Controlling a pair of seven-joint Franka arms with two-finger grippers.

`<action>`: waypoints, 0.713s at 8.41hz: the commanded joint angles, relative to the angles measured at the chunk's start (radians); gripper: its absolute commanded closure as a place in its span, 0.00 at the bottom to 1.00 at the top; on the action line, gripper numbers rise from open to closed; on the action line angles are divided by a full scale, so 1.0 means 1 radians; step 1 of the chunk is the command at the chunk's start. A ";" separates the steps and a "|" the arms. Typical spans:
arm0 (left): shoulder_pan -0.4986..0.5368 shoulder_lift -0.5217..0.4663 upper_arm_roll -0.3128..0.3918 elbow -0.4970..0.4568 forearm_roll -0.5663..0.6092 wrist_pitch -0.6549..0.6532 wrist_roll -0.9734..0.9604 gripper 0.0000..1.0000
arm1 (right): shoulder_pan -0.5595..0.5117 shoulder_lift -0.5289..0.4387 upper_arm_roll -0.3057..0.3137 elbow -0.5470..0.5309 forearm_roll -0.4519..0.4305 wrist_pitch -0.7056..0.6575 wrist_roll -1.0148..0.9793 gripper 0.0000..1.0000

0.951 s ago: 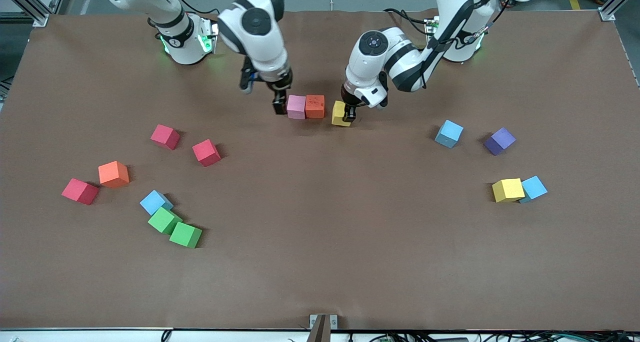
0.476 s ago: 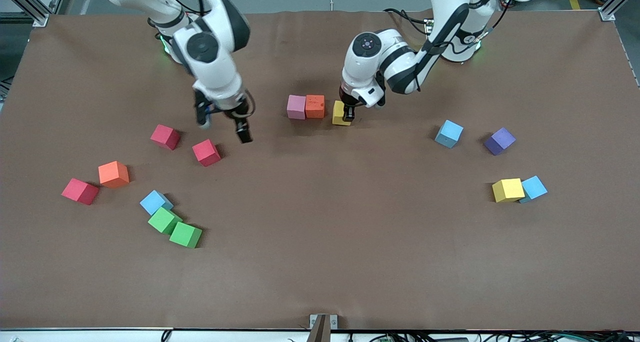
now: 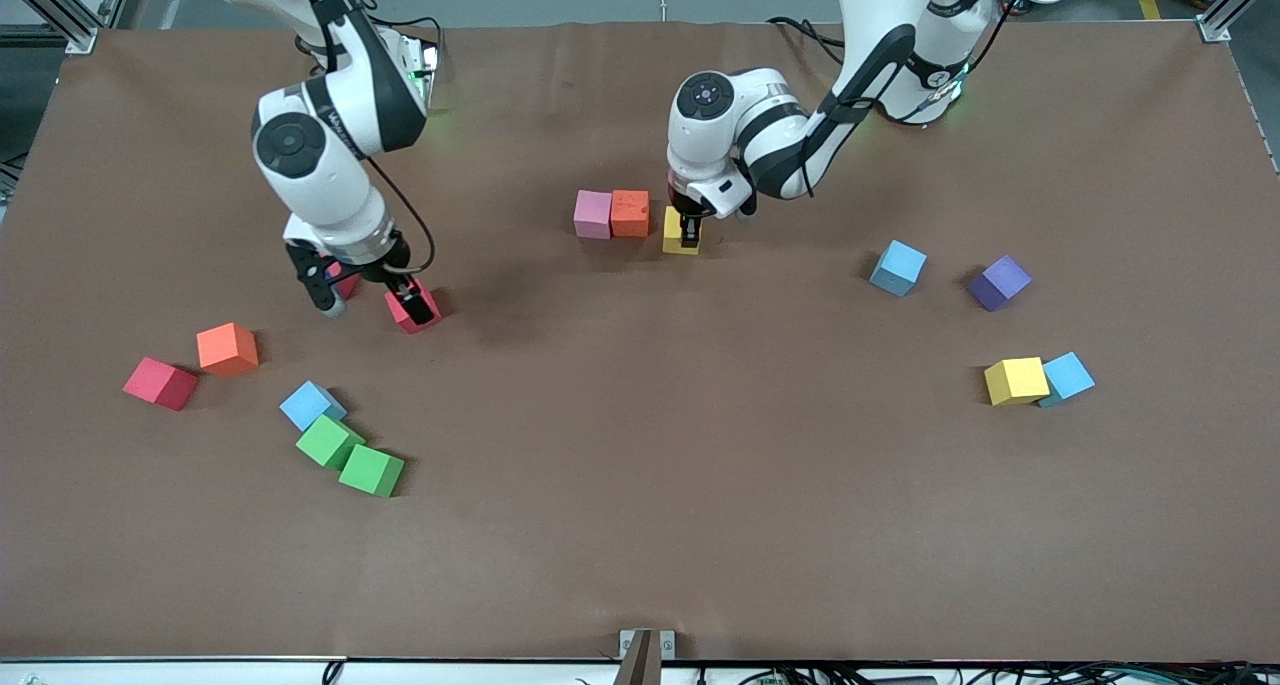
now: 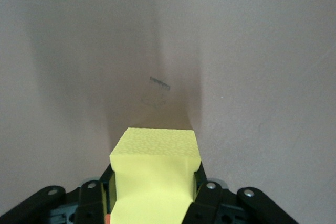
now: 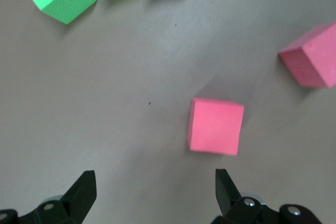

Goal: Arrange 11 blocks into digit 3
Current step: 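Grasp the pink cube with the right gripper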

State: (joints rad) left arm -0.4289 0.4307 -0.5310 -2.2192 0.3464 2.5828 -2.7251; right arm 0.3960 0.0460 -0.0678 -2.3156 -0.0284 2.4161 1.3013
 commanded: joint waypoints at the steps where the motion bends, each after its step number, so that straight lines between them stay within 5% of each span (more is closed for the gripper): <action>1: -0.043 0.005 0.003 0.018 0.031 -0.023 -0.105 0.51 | -0.054 0.052 0.020 -0.005 -0.005 0.015 -0.022 0.00; 6: -0.073 0.054 0.003 0.071 0.031 -0.076 -0.176 0.51 | -0.112 0.095 0.023 -0.134 0.022 0.245 0.007 0.00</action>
State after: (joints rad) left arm -0.4845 0.4499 -0.5315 -2.1835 0.3462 2.5335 -2.7548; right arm 0.3068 0.1565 -0.0645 -2.4228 -0.0211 2.6424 1.2924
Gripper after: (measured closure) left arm 0.436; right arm 0.000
